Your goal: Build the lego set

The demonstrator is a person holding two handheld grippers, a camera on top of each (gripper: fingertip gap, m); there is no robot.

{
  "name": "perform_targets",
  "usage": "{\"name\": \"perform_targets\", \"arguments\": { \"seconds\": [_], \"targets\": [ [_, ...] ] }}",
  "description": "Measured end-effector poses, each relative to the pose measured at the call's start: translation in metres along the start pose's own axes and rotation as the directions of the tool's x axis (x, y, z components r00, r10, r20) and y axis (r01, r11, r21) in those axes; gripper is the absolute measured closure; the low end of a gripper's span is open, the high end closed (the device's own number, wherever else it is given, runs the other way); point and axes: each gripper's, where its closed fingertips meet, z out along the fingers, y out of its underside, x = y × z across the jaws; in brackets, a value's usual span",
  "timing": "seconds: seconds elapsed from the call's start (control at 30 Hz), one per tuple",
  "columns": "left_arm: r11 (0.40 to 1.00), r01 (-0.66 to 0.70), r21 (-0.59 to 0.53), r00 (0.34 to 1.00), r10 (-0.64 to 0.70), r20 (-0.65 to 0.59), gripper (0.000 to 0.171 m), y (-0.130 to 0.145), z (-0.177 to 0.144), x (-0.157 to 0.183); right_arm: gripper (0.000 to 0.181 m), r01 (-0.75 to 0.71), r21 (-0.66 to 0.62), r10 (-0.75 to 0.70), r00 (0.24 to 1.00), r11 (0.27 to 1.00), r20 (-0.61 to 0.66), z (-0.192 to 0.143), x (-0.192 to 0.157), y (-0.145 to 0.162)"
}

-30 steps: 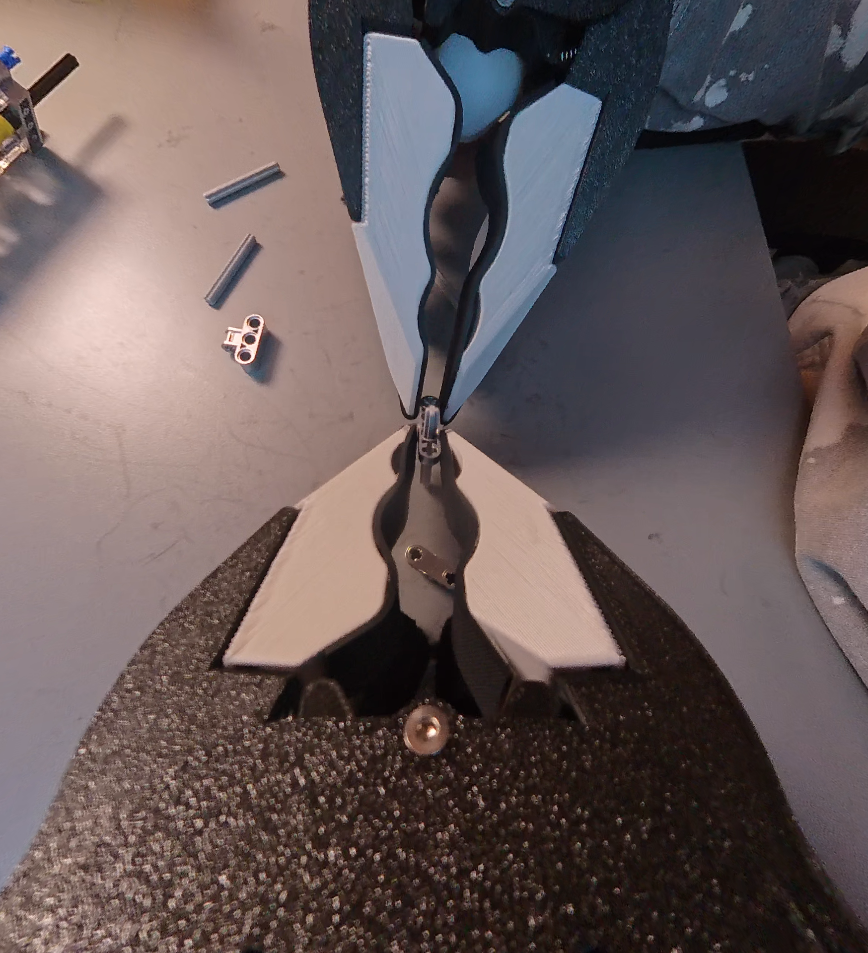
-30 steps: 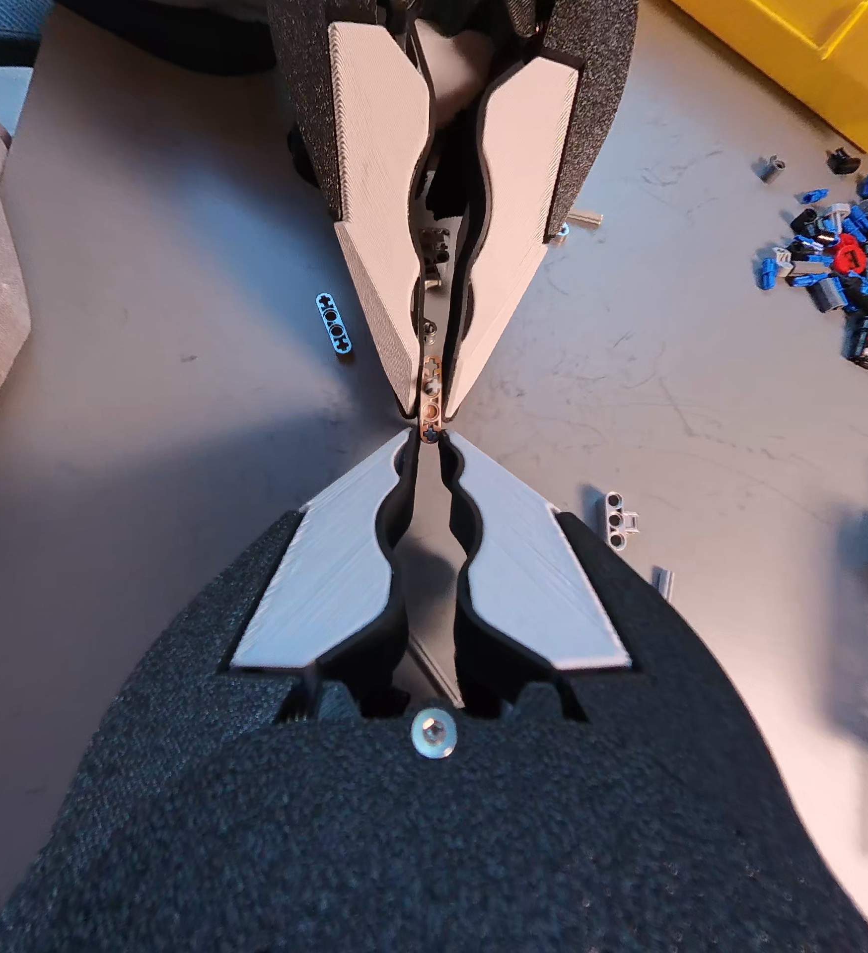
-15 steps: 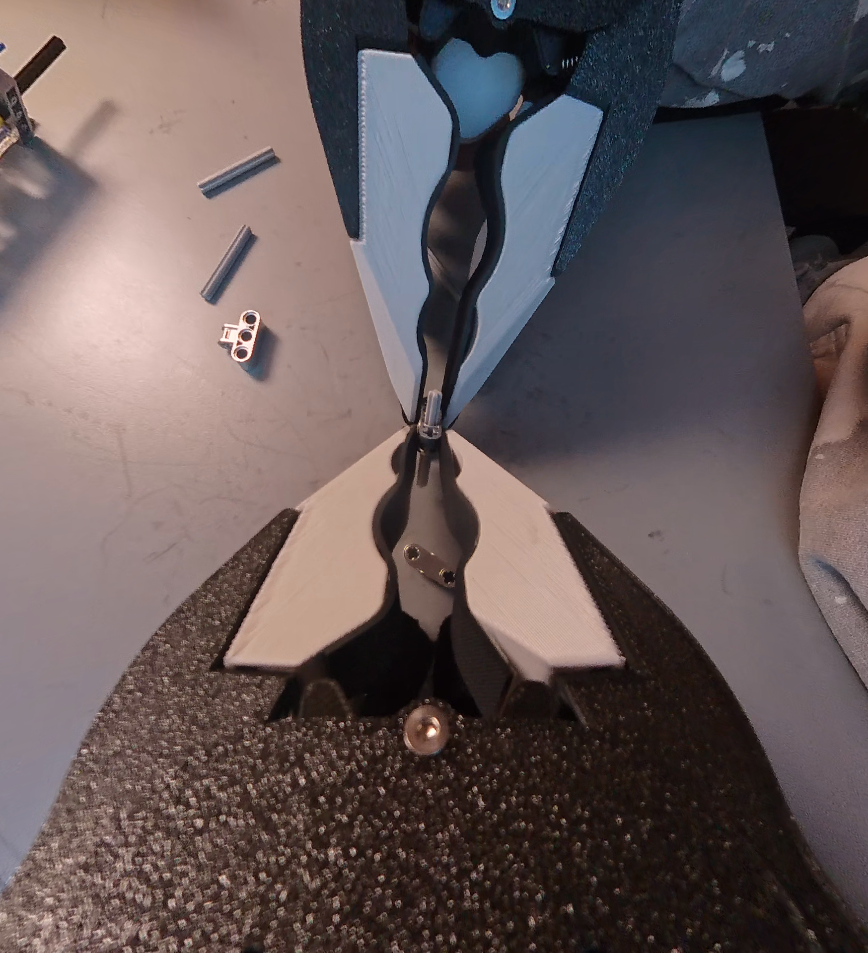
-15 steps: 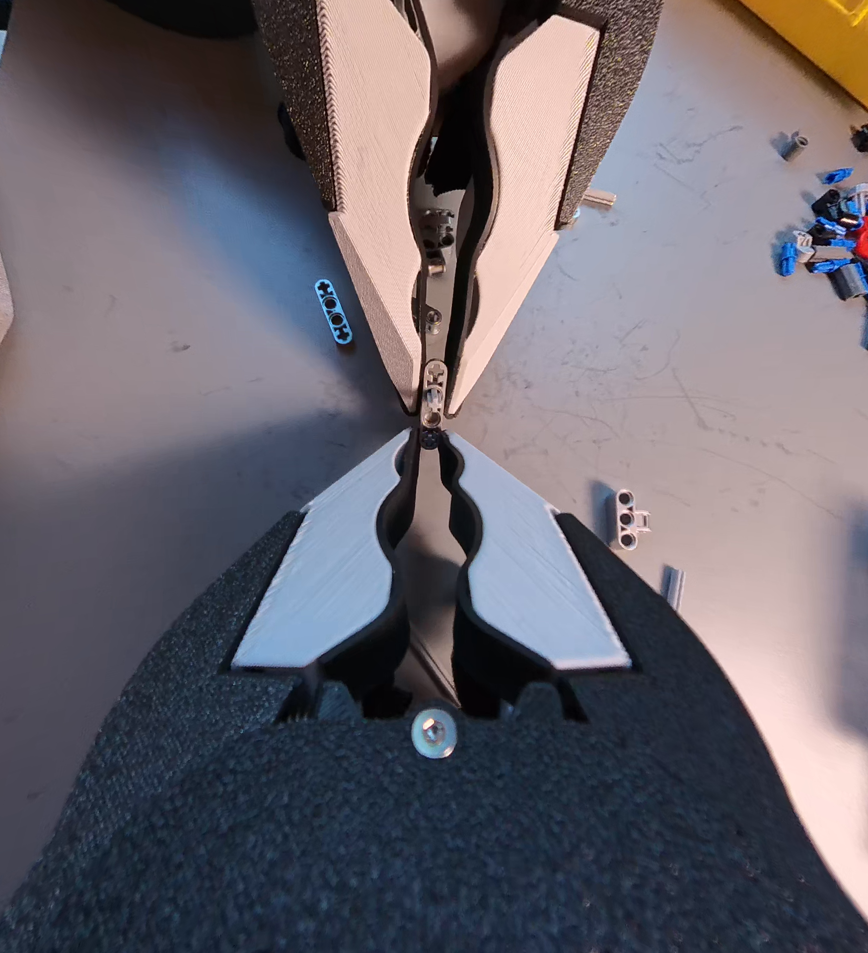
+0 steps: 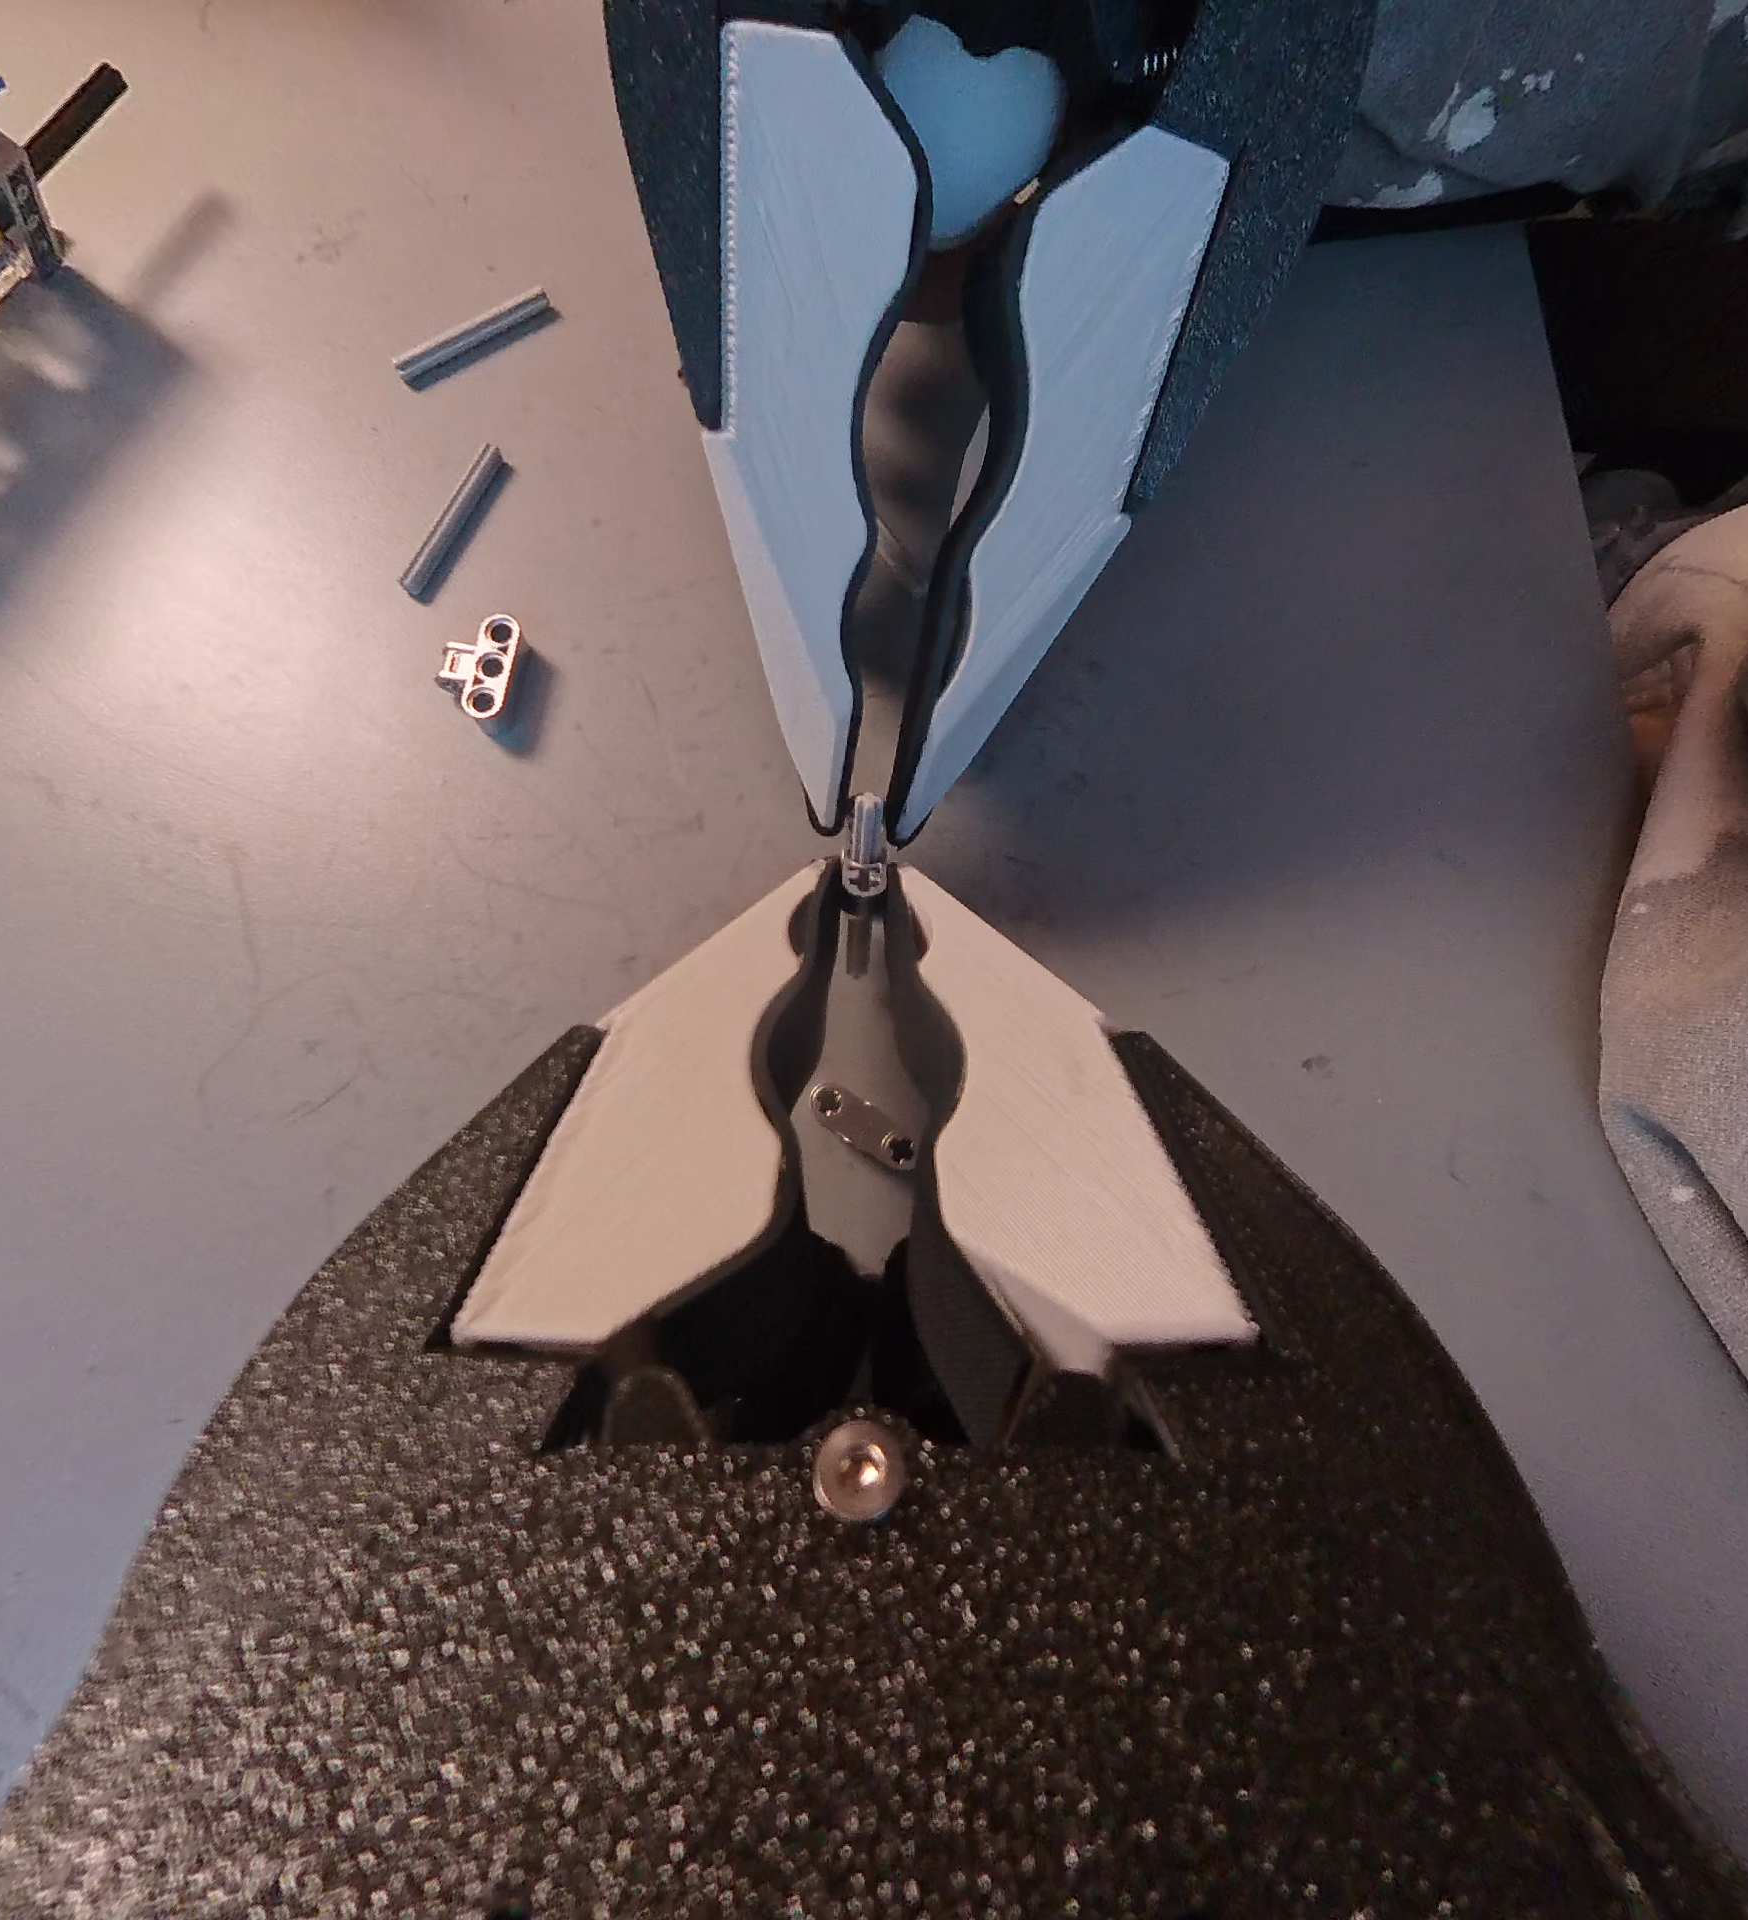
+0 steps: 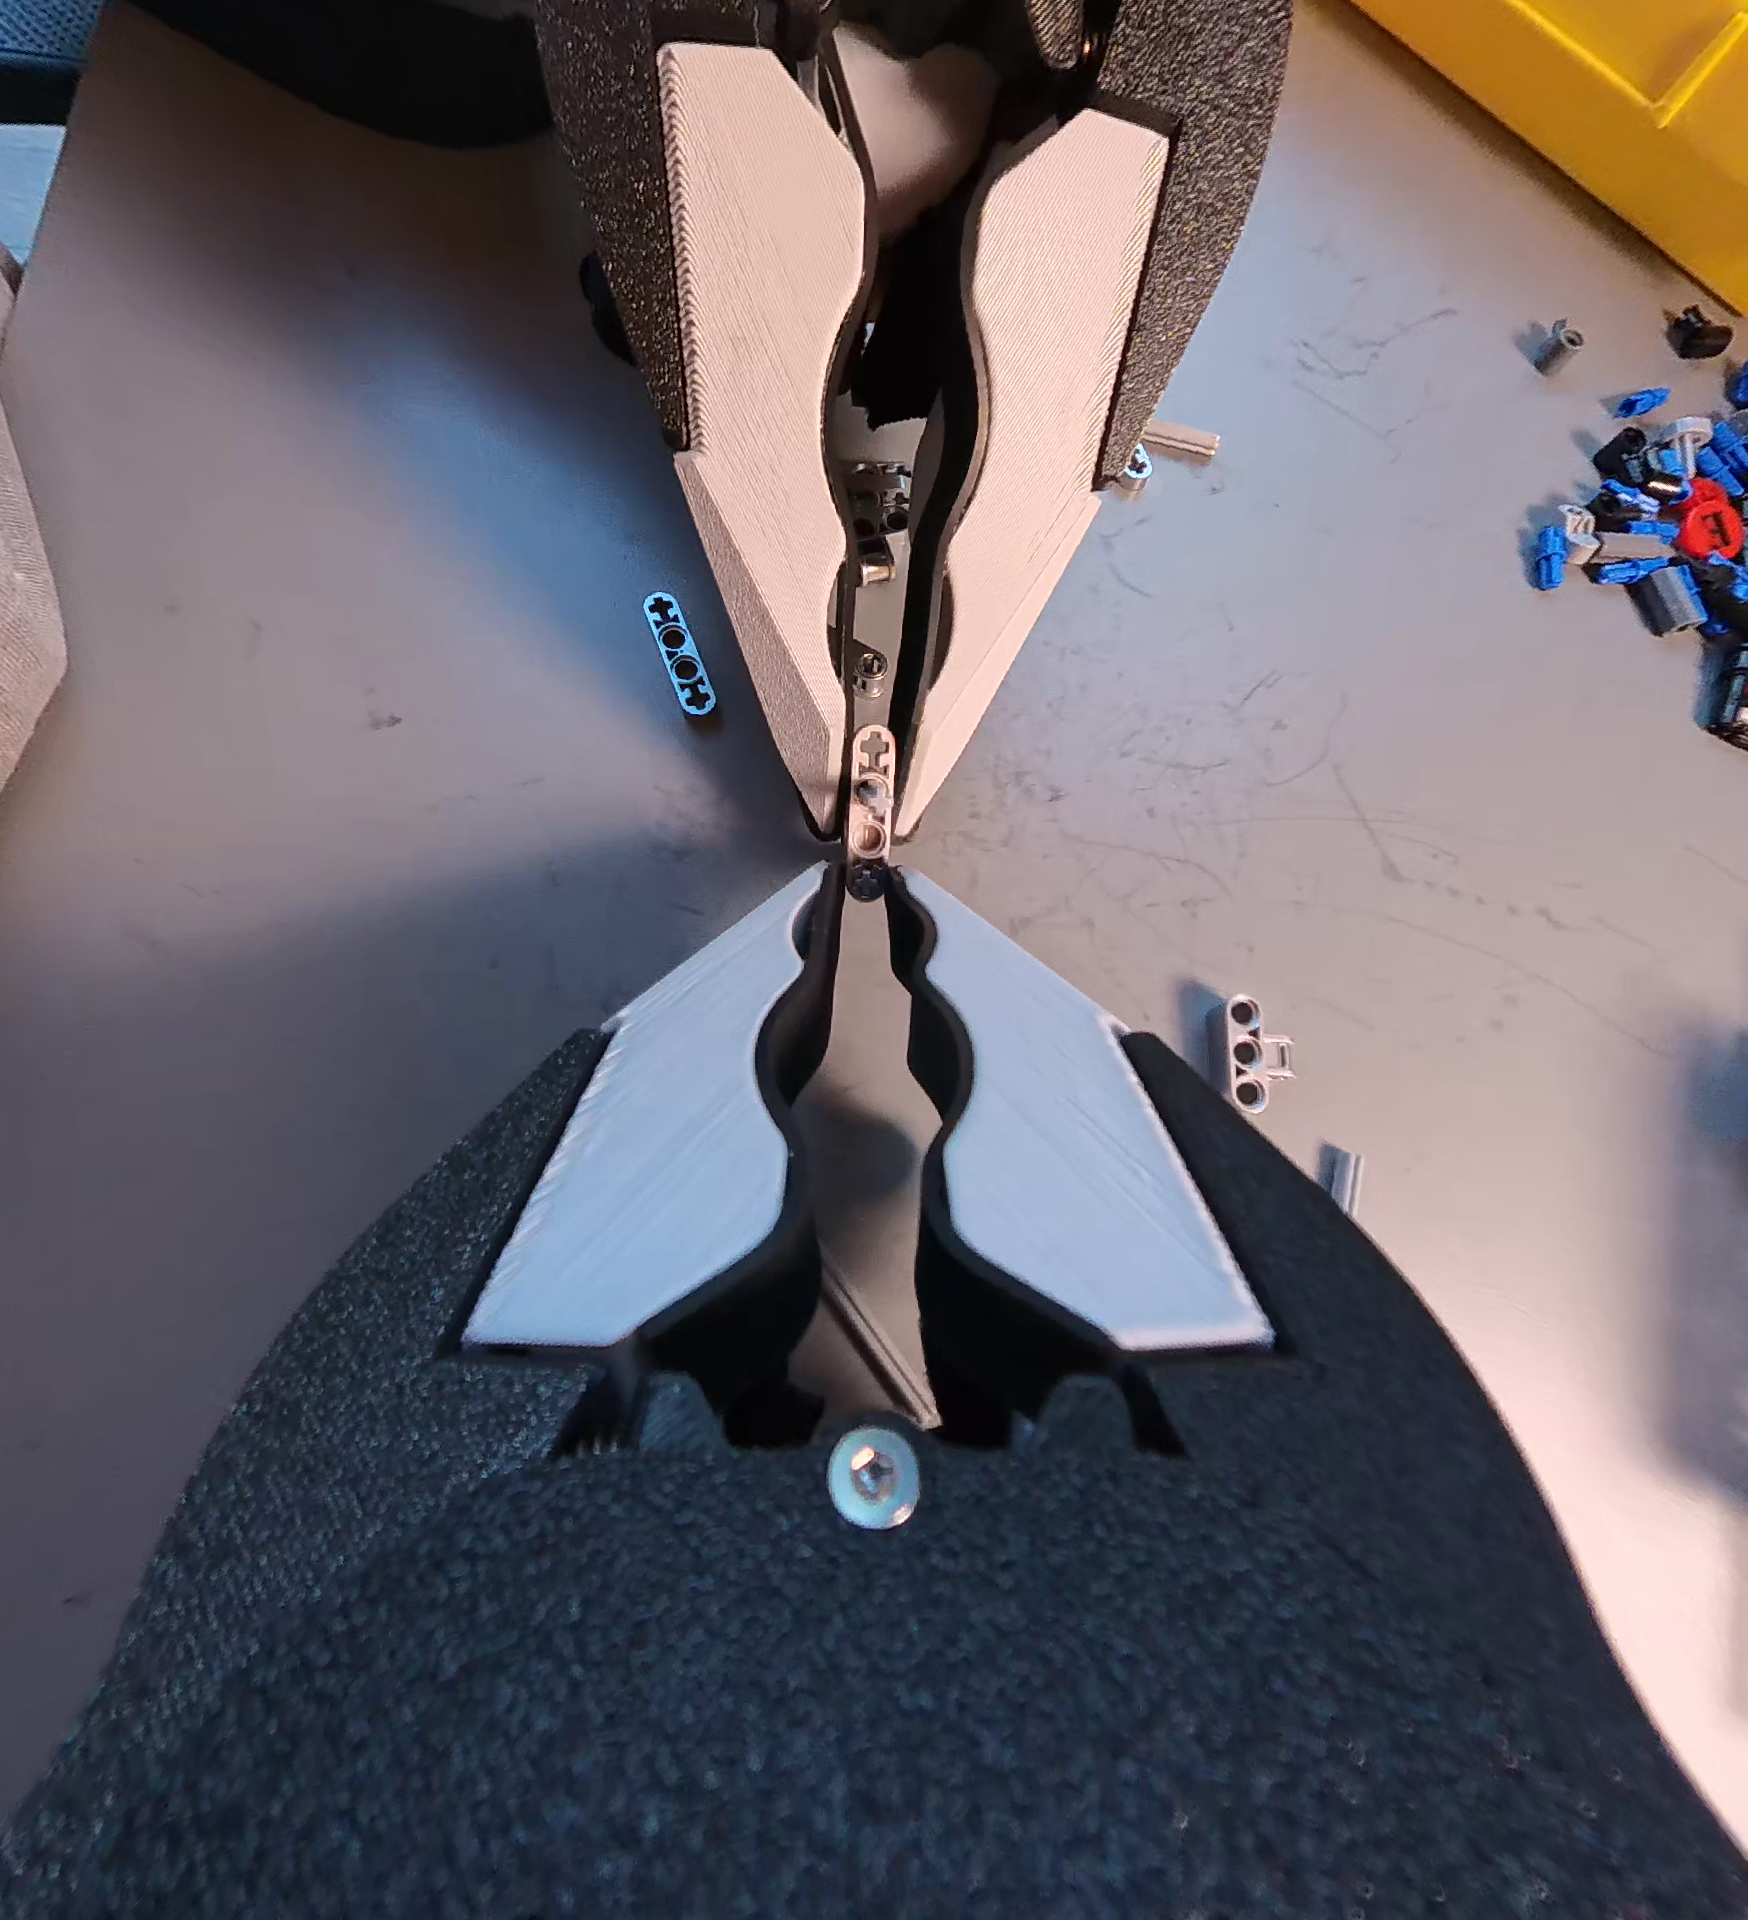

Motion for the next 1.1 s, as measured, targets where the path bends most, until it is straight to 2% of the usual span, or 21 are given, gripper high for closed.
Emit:
{"name": "perform_targets", "arguments": {
  "seconds": [0.4, 0.5, 0.57, 0.67, 0.73, 0.8, 0.9, 1.0, 1.1],
  "targets": [
    [0.999, 0.004, -0.031, 1.000, -0.004, 0.003, 0.166, 0.001, -0.001, 0.000, 0.176, 0.028, -0.023, -0.028, 1.000, 0.999, -0.012, 0.003, -0.001, -0.001],
    [0.998, -0.015, -0.067, 1.000, 0.016, 0.007, 0.166, 0.006, 0.003, 0.002, 0.177, 0.070, -0.081, -0.071, 0.997, 0.994, -0.010, 0.010, -0.005, 0.007],
    [0.999, -0.012, -0.040, 1.000, 0.012, 0.011, 0.166, 0.002, -0.003, 0.000, 0.177, 0.061, -0.034, -0.063, 0.997, 0.998, -0.044, 0.008, -0.001, 0.000],
    [0.999, 0.029, 0.021, 1.000, -0.029, -0.007, 0.166, -0.004, -0.008, -0.001, 0.177, 0.019, 0.006, -0.019, 1.000, 1.000, -0.021, 0.003, 0.001, -0.006],
    [0.986, 0.122, 0.115, 0.992, -0.116, -0.054, 0.165, -0.013, -0.015, -0.005, 0.176, -0.031, 0.068, 0.033, 0.999, 0.997, -0.029, -0.003, 0.006, -0.013],
    [0.940, 0.252, 0.230, 0.963, -0.220, -0.158, 0.165, -0.028, -0.028, -0.007, 0.175, -0.106, 0.185, 0.109, 0.994, 0.977, -0.008, -0.014, 0.011, -0.028],
    [0.847, 0.399, 0.352, 0.904, -0.299, -0.307, 0.165, -0.046, -0.047, -0.009, 0.175, -0.198, 0.344, 0.196, 0.980, 0.918, 0.041, -0.032, 0.020, -0.050],
    [0.790, 0.487, 0.373, 0.851, -0.333, -0.406, 0.165, -0.051, -0.053, -0.008, 0.175, -0.283, 0.419, 0.259, 0.959, 0.863, 0.114, -0.039, 0.021, -0.059],
    [0.800, 0.475, 0.367, 0.857, -0.324, -0.401, 0.165, -0.050, -0.052, -0.006, 0.176, -0.335, 0.431, 0.293, 0.942, 0.838, 0.163, -0.042, 0.022, -0.060]
  ]
}}
